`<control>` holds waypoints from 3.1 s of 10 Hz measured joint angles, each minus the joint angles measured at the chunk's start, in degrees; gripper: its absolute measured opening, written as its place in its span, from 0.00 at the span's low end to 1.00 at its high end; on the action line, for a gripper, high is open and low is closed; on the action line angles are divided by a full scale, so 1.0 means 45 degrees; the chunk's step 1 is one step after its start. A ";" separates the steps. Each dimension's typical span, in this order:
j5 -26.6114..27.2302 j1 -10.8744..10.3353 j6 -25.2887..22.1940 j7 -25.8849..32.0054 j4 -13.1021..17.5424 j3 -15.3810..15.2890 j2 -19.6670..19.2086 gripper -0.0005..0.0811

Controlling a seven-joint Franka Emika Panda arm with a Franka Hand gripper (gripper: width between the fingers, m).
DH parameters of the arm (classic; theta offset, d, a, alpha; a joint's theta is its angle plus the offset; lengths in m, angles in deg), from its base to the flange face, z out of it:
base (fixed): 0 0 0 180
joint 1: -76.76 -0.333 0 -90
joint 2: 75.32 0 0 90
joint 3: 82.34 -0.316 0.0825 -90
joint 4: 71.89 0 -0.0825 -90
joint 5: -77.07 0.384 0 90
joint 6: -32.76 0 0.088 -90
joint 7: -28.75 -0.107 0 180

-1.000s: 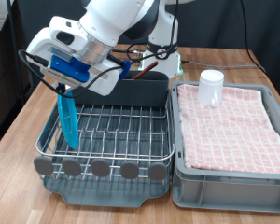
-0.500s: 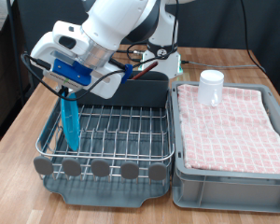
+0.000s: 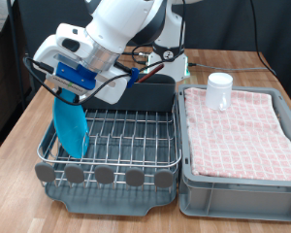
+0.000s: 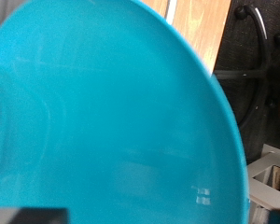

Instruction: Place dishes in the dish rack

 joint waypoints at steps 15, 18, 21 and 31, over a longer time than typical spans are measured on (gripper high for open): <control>0.7097 0.0404 -0.5362 0.5476 0.1931 -0.1650 0.4121 0.99; 0.7417 0.0319 -0.6141 0.5244 0.2296 -0.1952 0.4314 0.99; 0.7991 0.0078 -0.6475 0.5202 0.2173 -0.2354 0.4583 0.99; 0.7895 -0.0552 -0.6713 0.2687 0.0553 -0.4401 0.5809 0.99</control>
